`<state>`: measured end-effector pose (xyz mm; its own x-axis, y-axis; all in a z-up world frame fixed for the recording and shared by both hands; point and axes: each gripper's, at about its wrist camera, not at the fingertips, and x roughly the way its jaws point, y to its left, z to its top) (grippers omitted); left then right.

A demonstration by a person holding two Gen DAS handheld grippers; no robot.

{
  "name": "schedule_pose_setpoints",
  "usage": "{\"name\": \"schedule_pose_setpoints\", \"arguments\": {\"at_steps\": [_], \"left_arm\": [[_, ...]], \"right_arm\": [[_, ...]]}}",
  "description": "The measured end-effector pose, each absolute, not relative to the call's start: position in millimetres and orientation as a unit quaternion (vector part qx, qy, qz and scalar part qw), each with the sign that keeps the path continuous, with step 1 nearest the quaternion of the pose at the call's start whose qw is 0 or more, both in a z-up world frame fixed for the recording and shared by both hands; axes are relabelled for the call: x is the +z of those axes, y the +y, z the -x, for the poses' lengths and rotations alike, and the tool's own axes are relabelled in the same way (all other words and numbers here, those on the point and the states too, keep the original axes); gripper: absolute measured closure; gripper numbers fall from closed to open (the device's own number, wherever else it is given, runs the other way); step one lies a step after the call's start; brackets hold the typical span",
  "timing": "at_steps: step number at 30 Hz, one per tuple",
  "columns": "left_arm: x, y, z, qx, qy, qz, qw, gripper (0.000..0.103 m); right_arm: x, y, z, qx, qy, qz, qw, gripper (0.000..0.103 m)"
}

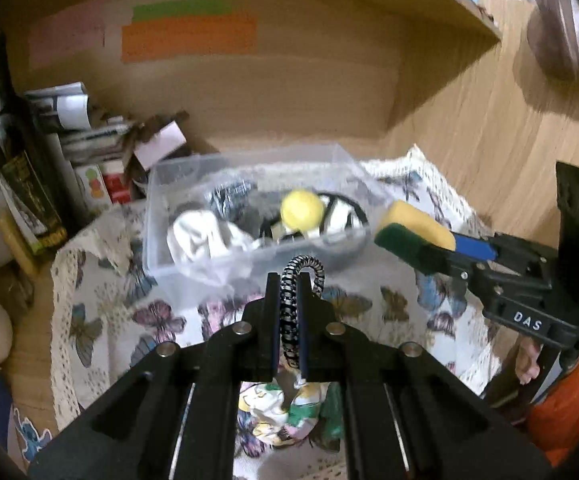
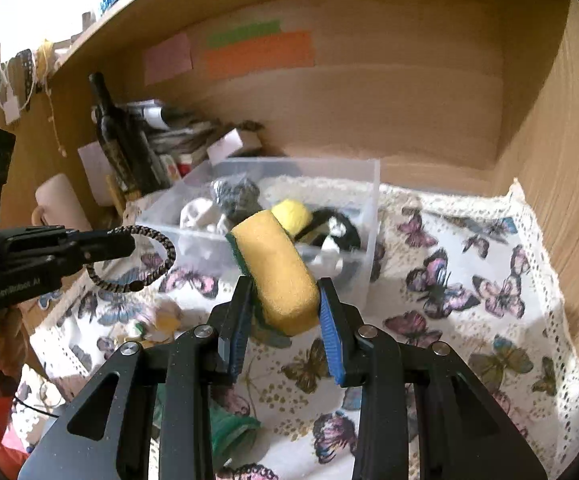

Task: Organize soft objects
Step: 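Drop the bracelet and sponge into the clear box and open both grippers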

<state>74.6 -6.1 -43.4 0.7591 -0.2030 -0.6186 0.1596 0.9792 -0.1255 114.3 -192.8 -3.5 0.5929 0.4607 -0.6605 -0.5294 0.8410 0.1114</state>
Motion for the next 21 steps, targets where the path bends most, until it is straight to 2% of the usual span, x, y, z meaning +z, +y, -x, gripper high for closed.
{"name": "schedule_pose_setpoints", "arguments": {"at_steps": [12,21], "left_arm": [[-9,28,-104,-0.037,0.278,0.044,0.959,0.097],[-36,53,-141,-0.011,0.312,0.048,0.949,0.097]], "right_arm": [[24,-177,-147,0.284,0.315,0.055,0.904,0.073],[10,-168,-188,0.247,0.331,0.061,0.909,0.073]]}}
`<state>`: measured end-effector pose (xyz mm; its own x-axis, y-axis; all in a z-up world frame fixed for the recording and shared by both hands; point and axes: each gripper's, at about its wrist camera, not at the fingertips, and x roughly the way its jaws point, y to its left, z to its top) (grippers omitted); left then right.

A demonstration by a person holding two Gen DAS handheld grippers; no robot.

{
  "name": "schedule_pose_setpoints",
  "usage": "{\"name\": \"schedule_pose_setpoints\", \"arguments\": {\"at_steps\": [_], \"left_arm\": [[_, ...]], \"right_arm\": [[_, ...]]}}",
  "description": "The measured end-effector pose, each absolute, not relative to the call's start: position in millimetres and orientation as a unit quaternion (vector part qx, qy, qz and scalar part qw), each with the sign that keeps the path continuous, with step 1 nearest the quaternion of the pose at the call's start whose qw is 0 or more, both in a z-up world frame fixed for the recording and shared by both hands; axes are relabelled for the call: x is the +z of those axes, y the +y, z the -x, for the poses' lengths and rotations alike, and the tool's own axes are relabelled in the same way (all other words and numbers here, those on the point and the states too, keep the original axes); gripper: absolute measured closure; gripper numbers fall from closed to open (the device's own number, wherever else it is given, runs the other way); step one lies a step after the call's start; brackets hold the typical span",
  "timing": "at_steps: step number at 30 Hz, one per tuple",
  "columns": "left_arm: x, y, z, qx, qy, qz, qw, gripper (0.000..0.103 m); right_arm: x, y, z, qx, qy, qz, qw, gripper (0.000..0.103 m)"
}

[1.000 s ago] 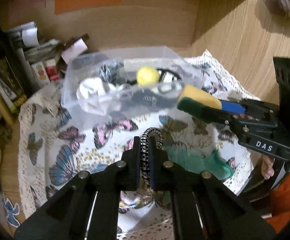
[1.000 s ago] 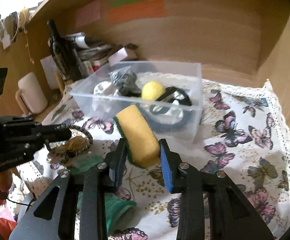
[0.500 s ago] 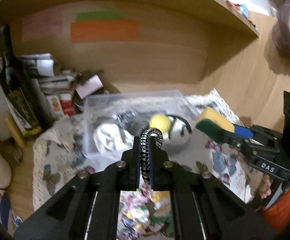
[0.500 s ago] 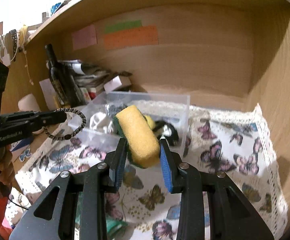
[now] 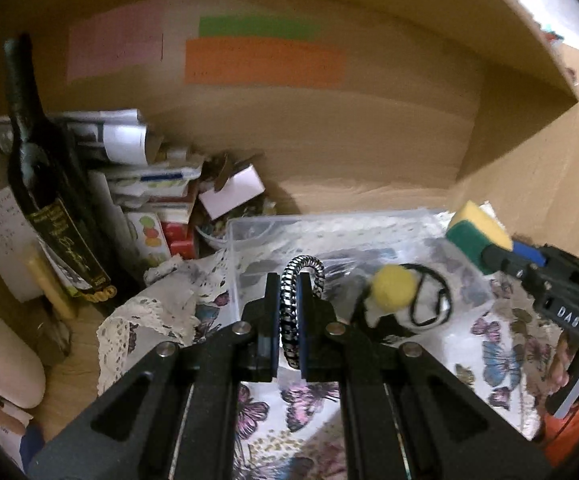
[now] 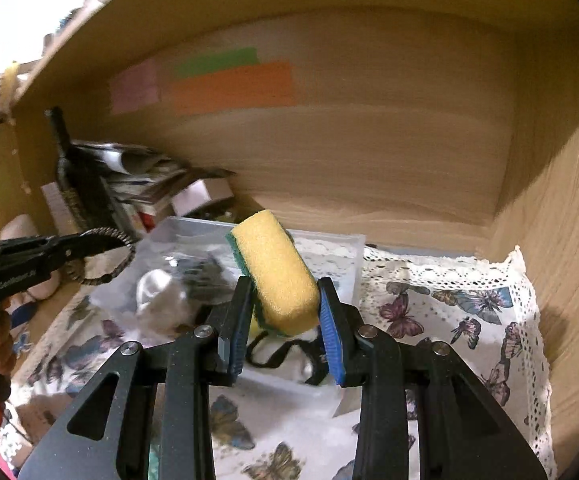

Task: Organize soft objects
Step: 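Drop the bracelet and sponge into the clear box and open both grippers, then grasp the floral scrunchie with the left gripper while the right grasps the green glove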

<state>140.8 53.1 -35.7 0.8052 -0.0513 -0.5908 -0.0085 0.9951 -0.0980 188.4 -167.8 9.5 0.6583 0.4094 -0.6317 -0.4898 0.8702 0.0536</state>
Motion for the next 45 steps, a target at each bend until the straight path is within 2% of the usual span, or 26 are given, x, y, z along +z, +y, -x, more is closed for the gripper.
{"name": "schedule_pose_setpoints", "arguments": {"at_steps": [9,12,14,20,22,23,24,28,36,45], "left_arm": [[-74,50,-176,-0.032,0.364,0.035,0.93,0.097],[-81,42,-178,-0.041,0.374,0.024,0.926,0.096],[-83,37,-177,-0.042,0.377,0.018,0.925,0.091],[-74,35,-163,-0.04,0.367,0.022,0.929,0.059],[-66,35,-156,-0.034,0.356,0.02,0.934,0.034],[-62,34,-153,-0.031,0.351,0.018,0.936,0.027],[-57,34,-148,-0.026,0.344,0.018,0.938,0.017],[-43,33,-131,-0.015,0.329,0.013,0.944,0.007],[-44,26,-95,-0.006,0.331,0.002,0.944,0.002],[-80,15,-59,-0.002,0.37,-0.013,0.929,0.002]], "right_arm": [[-26,-156,-213,0.216,0.375,0.087,0.897,0.073],[-35,-154,-214,0.212,0.386,0.099,0.892,0.07],[-34,-153,-210,0.21,0.382,0.105,0.894,0.068],[-27,-156,-198,0.224,0.379,0.098,0.892,0.049],[-23,-157,-191,0.221,0.369,0.105,0.897,0.041],[-21,-157,-190,0.217,0.364,0.107,0.899,0.035],[-18,-158,-187,0.212,0.357,0.109,0.903,0.033],[-9,-165,-175,0.221,0.35,0.097,0.905,0.031],[1,-171,-137,0.258,0.342,0.085,0.9,0.029],[-16,-170,-100,0.282,0.365,0.074,0.884,0.029]]}}
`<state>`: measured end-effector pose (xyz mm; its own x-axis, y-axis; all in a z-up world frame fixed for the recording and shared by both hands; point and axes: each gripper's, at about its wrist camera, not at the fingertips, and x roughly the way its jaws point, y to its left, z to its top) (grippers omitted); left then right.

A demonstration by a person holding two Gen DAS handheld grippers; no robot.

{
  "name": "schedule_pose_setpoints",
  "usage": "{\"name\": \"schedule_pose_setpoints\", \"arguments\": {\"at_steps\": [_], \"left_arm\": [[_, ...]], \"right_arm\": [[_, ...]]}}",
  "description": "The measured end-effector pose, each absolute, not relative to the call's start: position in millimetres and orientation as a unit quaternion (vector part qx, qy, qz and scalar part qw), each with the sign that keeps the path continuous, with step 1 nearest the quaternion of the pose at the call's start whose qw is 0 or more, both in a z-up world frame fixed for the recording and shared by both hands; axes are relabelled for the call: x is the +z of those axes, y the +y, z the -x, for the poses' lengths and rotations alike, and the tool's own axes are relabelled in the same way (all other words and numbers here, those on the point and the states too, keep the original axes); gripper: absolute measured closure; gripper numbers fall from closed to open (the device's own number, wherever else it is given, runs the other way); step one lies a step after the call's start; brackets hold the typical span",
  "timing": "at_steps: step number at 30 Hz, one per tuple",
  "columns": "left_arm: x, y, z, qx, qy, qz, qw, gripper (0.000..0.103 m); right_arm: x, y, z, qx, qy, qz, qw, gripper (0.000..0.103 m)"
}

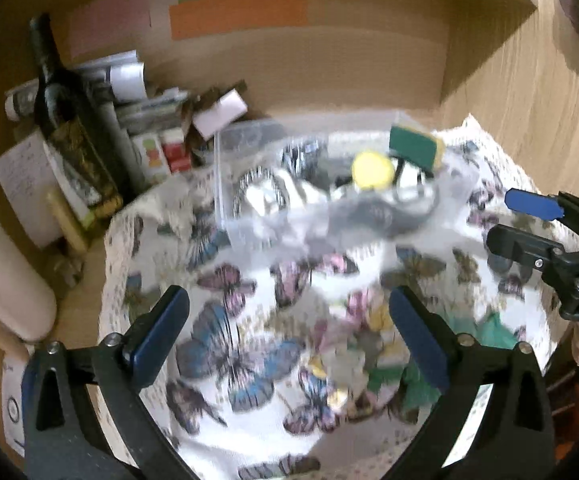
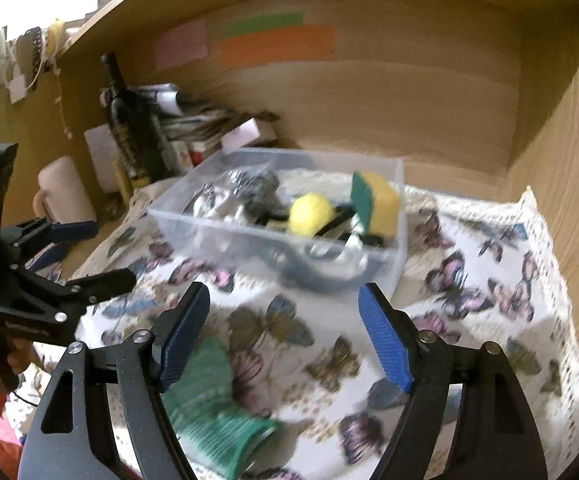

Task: Organize soft objects
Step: 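Grasp the floral scrunchie with the left gripper while the right grasps the green glove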

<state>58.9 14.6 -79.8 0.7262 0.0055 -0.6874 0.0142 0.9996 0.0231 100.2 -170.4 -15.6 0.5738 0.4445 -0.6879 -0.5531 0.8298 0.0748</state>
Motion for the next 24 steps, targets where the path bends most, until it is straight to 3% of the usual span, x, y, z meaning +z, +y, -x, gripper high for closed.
{"name": "schedule_pose_setpoints", "arguments": {"at_steps": [6,10,13,15,17,18,19,22,24], "left_arm": [[-110,15,-50,0.002,0.4,0.005,0.916,0.002],[-128,12,-54,-0.009,0.423,0.005,0.906,0.028],[-138,8,-55,-0.02,0.43,0.013,0.902,0.039],[-140,5,-53,-0.019,0.424,0.01,0.906,0.045],[-140,3,-52,-0.029,0.42,0.013,0.907,0.066],[-139,2,-52,-0.035,0.419,0.013,0.907,0.079],[-139,-1,-51,-0.04,0.419,0.01,0.907,0.086],[-134,-3,-49,-0.045,0.412,-0.004,0.91,0.092],[-127,-2,-47,-0.048,0.404,-0.001,0.914,0.092]], "right_arm": [[-40,-164,-87,0.296,0.397,0.06,0.867,0.029],[-57,-158,-77,0.309,0.416,0.059,0.853,0.029],[-69,-151,-71,0.324,0.433,0.06,0.839,0.031],[-74,-148,-68,0.328,0.437,0.068,0.835,0.038],[-77,-146,-66,0.336,0.44,0.072,0.83,0.058],[-78,-145,-65,0.346,0.443,0.067,0.825,0.064],[-78,-146,-65,0.35,0.444,0.064,0.822,0.07],[-75,-146,-64,0.35,0.439,0.063,0.825,0.091],[-70,-149,-67,0.344,0.435,0.059,0.83,0.092]]}}
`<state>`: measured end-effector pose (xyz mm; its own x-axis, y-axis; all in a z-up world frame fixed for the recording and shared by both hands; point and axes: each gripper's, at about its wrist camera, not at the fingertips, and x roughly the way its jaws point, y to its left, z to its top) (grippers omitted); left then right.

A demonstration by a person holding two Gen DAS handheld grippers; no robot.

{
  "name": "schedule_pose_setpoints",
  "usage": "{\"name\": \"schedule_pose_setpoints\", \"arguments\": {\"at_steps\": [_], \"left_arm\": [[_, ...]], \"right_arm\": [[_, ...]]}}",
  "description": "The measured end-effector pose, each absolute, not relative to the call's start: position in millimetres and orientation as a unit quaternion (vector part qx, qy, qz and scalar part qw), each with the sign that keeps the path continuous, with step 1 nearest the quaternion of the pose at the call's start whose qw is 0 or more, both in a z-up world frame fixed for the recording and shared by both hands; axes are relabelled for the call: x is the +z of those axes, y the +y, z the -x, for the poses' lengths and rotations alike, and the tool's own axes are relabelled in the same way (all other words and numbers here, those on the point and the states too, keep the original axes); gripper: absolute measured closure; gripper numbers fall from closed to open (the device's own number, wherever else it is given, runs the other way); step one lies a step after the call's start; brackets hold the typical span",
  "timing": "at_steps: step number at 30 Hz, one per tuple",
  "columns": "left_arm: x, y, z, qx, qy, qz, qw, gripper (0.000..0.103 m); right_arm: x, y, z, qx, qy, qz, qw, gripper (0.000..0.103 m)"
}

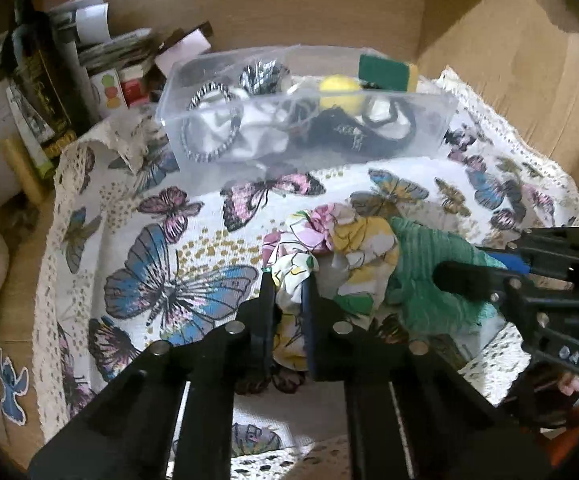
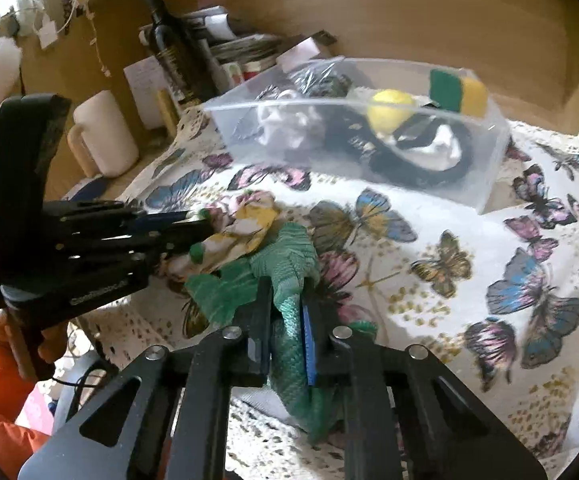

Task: Organize soft objects
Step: 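Grasp the floral scrunchie with the left gripper while the right grasps the green glove, then place the scrunchie and green glove into the box and release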

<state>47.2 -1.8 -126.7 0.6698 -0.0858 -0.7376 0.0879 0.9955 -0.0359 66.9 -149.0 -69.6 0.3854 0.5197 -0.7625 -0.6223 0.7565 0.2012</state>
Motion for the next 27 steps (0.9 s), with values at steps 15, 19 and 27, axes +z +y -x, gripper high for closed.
{"name": "schedule_pose_setpoints", "arguments": {"at_steps": [15,19,27], "left_arm": [[-33,21,-61,-0.031,0.287,0.026,0.957,0.092],[-16,27,-71,-0.025,0.265,0.024,0.964,0.092],[-22,37,-111,-0.025,0.275,0.025,0.961,0.092]], "right_arm": [[14,-175,-102,0.293,0.331,0.028,0.896,0.093],[27,-170,-119,0.281,0.308,0.026,0.908,0.093],[28,-152,-159,0.262,0.312,0.028,0.913,0.093]]}}
